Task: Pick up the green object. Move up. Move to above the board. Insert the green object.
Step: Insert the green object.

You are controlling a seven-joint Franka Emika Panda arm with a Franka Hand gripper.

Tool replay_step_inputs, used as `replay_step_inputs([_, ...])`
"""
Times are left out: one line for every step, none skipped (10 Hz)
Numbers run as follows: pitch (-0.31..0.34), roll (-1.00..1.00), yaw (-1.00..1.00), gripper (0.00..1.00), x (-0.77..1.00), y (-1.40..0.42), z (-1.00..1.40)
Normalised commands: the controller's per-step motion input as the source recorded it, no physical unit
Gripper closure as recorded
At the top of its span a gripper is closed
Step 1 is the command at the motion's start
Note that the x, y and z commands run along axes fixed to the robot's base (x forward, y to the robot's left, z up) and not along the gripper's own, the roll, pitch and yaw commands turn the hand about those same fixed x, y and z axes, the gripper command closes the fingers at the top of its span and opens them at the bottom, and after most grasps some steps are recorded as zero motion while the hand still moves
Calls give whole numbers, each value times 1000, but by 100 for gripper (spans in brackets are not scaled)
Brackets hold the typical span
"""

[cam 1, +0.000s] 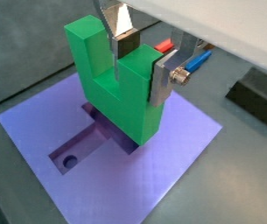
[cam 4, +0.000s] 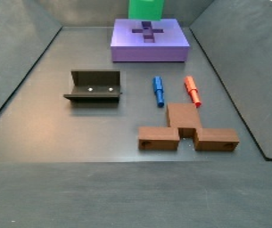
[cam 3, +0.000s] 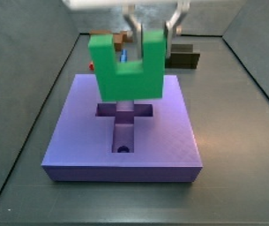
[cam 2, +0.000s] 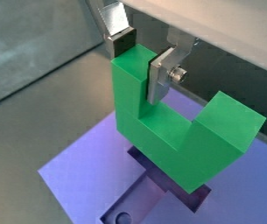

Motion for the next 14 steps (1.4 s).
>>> replay_step_inputs([0, 80, -54, 100, 14, -126, -443])
replay_step_inputs([0, 66, -77, 100, 11, -63, -423])
replay_step_inputs([24, 71, -94, 100, 60, 0, -351])
replay_step_inputs([29, 27, -106, 100, 0, 11, -234])
replay_step_inputs([0, 0, -60, 100, -20, 109, -40])
replay_step_inputs([-66, -71, 0, 100, -183, 146, -94])
replay_step_inputs([-117, -90, 0, 100, -186, 83, -166])
replay_step_inputs([-149, -100, 0, 100, -231, 57, -203])
replay_step_inputs([-131, -61, 0, 100, -189, 0, -180])
replay_step_inputs([-61, -33, 0, 100, 106, -189, -189])
replay_step_inputs([-27, -23, 0, 100, 386, -80, -297])
replay_step_inputs([0, -27, -11, 100, 386, 0, -231])
replay_step_inputs([0, -27, -26, 100, 134, 0, -211])
replay_step_inputs([0, -26, -11, 100, 0, 0, -234])
